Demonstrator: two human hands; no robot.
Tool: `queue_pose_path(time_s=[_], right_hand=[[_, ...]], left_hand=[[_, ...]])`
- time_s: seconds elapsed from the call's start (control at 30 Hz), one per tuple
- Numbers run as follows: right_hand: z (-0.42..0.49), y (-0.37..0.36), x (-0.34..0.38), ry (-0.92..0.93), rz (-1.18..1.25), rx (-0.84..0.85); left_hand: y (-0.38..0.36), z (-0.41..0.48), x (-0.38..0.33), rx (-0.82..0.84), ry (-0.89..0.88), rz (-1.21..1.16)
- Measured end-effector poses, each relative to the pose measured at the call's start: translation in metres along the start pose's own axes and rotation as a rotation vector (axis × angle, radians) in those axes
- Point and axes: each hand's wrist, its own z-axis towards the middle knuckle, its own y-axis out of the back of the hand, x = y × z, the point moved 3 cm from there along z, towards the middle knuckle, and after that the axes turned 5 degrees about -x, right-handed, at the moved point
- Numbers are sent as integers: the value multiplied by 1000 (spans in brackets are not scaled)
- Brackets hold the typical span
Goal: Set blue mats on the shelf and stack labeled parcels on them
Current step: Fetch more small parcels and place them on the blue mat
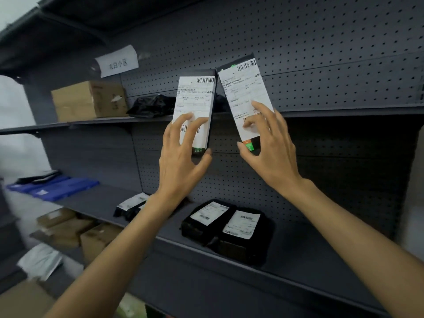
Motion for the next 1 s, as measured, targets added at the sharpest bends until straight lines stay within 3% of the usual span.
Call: queue_pose_path(time_s=[0.2,0.57,1.0], right_hand=[[-11,-71,59,5,197,38],[-63,-231,201,104,481,296],[-65,-446,438,156,683,553]], left_hand=[[54,-34,63,29,79,200],[183,-127,202,169,278,590],[352,-179,411,214,505,810]])
